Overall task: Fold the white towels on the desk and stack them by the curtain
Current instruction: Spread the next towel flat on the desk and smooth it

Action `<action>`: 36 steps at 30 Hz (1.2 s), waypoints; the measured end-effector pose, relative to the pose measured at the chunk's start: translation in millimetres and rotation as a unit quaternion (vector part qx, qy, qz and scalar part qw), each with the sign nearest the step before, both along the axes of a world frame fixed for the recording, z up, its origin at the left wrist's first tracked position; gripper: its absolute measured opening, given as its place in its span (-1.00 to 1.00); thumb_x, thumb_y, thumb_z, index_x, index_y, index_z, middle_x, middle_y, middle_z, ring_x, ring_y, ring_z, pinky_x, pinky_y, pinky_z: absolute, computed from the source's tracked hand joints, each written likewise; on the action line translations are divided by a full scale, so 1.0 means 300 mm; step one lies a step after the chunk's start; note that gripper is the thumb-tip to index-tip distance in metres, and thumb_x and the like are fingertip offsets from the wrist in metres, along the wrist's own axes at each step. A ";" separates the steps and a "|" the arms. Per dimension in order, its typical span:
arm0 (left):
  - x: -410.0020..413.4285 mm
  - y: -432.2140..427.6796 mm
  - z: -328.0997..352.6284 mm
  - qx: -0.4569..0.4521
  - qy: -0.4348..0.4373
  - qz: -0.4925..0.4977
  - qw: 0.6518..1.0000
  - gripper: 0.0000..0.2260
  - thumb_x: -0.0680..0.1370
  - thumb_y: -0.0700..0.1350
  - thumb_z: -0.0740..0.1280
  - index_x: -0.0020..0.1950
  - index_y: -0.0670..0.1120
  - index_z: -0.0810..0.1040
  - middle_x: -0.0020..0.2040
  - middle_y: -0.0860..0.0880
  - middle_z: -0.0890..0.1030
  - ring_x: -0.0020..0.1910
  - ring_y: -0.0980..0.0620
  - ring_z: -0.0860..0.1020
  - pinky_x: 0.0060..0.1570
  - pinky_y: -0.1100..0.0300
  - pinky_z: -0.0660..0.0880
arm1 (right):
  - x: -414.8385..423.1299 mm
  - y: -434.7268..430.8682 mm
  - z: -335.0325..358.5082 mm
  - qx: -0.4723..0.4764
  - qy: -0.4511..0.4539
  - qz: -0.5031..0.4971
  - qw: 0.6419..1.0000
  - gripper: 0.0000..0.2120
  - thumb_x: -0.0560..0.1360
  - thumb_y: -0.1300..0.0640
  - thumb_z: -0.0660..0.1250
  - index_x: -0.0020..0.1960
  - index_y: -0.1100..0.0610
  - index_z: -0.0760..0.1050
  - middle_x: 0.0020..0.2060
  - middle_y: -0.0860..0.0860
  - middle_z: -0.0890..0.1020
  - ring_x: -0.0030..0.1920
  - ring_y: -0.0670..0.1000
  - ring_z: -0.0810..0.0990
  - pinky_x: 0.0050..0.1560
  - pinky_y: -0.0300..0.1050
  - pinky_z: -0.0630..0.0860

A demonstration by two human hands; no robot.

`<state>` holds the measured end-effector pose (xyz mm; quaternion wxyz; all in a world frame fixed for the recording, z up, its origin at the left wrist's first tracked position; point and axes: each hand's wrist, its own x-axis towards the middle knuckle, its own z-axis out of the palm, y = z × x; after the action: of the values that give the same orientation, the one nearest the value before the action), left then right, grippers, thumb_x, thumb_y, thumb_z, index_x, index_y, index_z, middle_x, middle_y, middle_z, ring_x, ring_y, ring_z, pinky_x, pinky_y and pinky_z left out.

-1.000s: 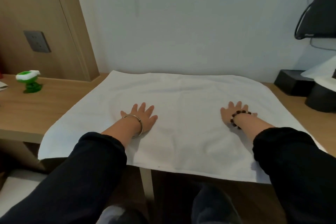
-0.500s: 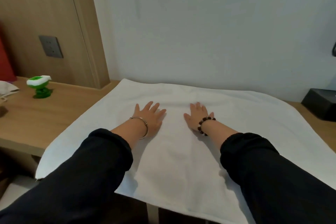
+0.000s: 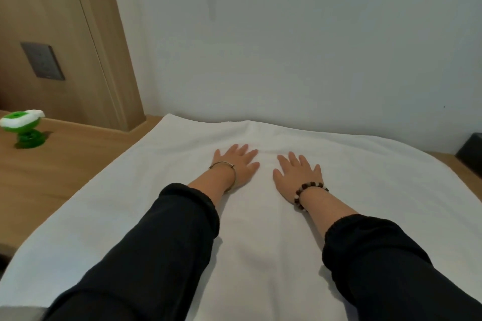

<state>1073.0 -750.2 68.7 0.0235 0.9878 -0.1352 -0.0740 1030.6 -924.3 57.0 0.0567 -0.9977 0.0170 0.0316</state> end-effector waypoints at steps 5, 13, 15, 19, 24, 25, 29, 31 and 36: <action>0.042 0.289 -0.002 0.000 0.000 0.154 0.988 -0.49 0.61 0.23 -0.15 0.55 0.17 -0.11 0.57 0.11 -0.16 0.54 0.03 -0.15 0.44 -0.20 -0.15 | -0.003 -0.002 0.000 0.003 -0.003 0.003 1.000 -0.46 0.60 -0.16 -0.18 0.56 -0.09 -0.10 0.55 -0.05 -0.13 0.54 0.03 -0.14 0.48 0.19 -0.16; -0.065 0.635 -0.018 0.009 0.012 0.276 0.961 -0.50 0.62 0.18 -0.14 0.56 0.14 -0.10 0.57 0.05 -0.15 0.54 -0.02 -0.14 0.46 -0.18 -0.10 | -0.005 0.011 0.018 -0.004 0.015 -0.010 1.000 -0.46 0.60 -0.15 -0.19 0.56 -0.07 -0.13 0.55 -0.06 -0.14 0.54 0.03 -0.15 0.48 0.21 -0.16; -0.102 0.619 -0.009 0.002 0.007 0.263 0.965 -0.50 0.63 0.13 -0.08 0.56 0.07 -0.02 0.58 -0.04 -0.07 0.54 -0.12 -0.08 0.45 -0.20 -0.04 | -0.013 0.032 0.039 -0.015 0.041 -0.028 0.999 -0.46 0.61 -0.13 -0.20 0.56 -0.05 -0.17 0.55 -0.04 -0.18 0.54 0.04 -0.18 0.48 0.22 -0.19; -0.235 0.503 0.001 0.022 -0.001 0.121 0.992 -0.59 0.65 0.06 -0.03 0.50 0.05 0.15 0.55 -0.05 -0.01 0.48 -0.22 0.02 0.38 -0.23 0.13 | -0.051 0.145 0.095 -0.038 0.087 -0.052 0.994 -0.45 0.62 -0.09 -0.16 0.57 0.02 -0.18 0.55 0.04 -0.20 0.54 0.10 -0.19 0.47 0.25 -0.18; -0.395 0.468 -0.013 0.018 0.022 0.080 0.996 -0.51 0.64 0.14 -0.06 0.55 0.14 -0.09 0.57 0.06 -0.13 0.54 -0.02 -0.14 0.42 -0.21 -0.08 | -0.241 0.455 0.064 -0.034 0.094 0.119 0.988 -0.44 0.62 -0.09 -0.15 0.56 0.00 -0.24 0.54 0.03 -0.25 0.53 0.12 -0.25 0.44 0.33 -0.16; -0.422 0.487 -0.016 0.026 0.018 0.073 0.997 -0.51 0.64 0.15 -0.08 0.55 0.14 -0.12 0.57 0.07 -0.14 0.54 -0.01 -0.15 0.43 -0.20 -0.09 | -0.288 0.499 0.041 -0.034 0.081 0.142 0.986 -0.45 0.62 -0.10 -0.19 0.55 -0.01 -0.25 0.54 0.02 -0.26 0.53 0.11 -0.26 0.43 0.33 -0.18; -0.508 0.592 -0.027 0.027 -0.007 0.075 0.997 -0.52 0.64 0.17 -0.12 0.55 0.15 -0.13 0.57 0.09 -0.14 0.54 0.03 -0.14 0.45 -0.15 -0.10 | -0.354 0.524 0.011 -0.019 0.033 0.184 0.982 -0.45 0.61 -0.14 -0.24 0.56 -0.05 -0.22 0.54 -0.02 -0.22 0.53 0.05 -0.22 0.45 0.28 -0.20; -0.535 0.663 -0.034 0.028 -0.015 0.102 0.994 -0.52 0.64 0.18 -0.13 0.55 0.16 -0.13 0.57 0.10 -0.14 0.54 0.04 -0.14 0.45 -0.13 -0.11 | -0.352 0.506 0.019 -0.013 0.030 0.191 0.981 -0.46 0.61 -0.15 -0.24 0.56 -0.06 -0.19 0.55 -0.03 -0.20 0.54 0.05 -0.21 0.46 0.26 -0.19; -0.572 0.856 -0.021 0.029 -0.025 0.247 0.968 -0.49 0.63 0.17 -0.13 0.56 0.06 -0.06 0.58 0.03 -0.07 0.54 -0.03 -0.04 0.46 -0.12 0.01 | -0.348 0.509 0.010 -0.010 0.016 0.194 0.981 -0.46 0.61 -0.15 -0.22 0.56 -0.07 -0.16 0.55 -0.04 -0.17 0.54 0.04 -0.18 0.46 0.26 -0.16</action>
<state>901.3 -493.5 62.4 0.0093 0.9923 0.1151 -0.0450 926.3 -771.7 60.1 0.0395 -0.9819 -0.1760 0.0580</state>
